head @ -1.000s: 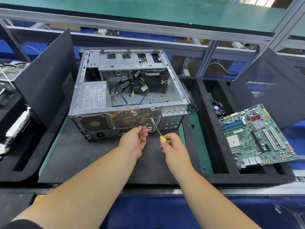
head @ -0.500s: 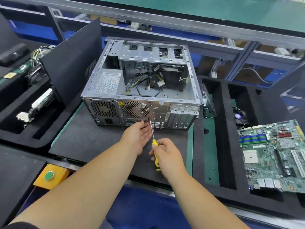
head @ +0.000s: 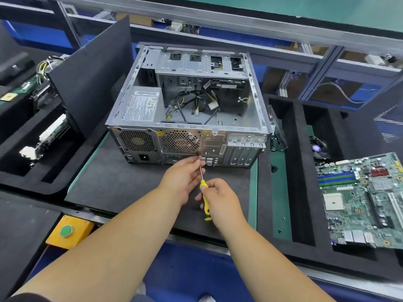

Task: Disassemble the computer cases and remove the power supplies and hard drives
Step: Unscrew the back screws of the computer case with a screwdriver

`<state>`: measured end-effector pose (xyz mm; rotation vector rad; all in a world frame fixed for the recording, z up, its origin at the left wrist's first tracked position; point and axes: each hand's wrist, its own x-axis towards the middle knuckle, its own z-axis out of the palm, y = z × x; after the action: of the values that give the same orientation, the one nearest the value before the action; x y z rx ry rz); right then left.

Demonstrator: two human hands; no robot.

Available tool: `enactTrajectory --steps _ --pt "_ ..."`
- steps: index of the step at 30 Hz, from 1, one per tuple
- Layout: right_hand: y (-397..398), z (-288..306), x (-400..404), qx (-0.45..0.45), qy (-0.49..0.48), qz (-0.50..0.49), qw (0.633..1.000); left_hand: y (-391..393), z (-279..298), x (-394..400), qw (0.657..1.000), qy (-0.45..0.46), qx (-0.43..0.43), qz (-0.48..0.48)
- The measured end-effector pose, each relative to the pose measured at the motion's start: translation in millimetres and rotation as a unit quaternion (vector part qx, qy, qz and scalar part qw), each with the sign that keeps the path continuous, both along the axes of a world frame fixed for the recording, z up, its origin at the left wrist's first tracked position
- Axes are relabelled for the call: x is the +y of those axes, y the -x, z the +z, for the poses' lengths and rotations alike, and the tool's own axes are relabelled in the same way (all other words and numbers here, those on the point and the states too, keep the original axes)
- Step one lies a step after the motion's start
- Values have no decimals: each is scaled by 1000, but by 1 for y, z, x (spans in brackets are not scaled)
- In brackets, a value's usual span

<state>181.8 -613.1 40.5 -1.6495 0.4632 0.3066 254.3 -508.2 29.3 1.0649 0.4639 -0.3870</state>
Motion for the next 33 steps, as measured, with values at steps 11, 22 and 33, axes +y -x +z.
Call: enactTrajectory --steps 11,22,33 --pt "-1 10 2 13 -1 -6 1000 -3 2 2 1000 -4 9 -3" --pt "0 16 6 25 -75 -29 996 -6 7 2 1000 -21 11 -16" --pt "-1 20 11 22 -112 -37 993 -3 9 6 996 -77 34 -40"
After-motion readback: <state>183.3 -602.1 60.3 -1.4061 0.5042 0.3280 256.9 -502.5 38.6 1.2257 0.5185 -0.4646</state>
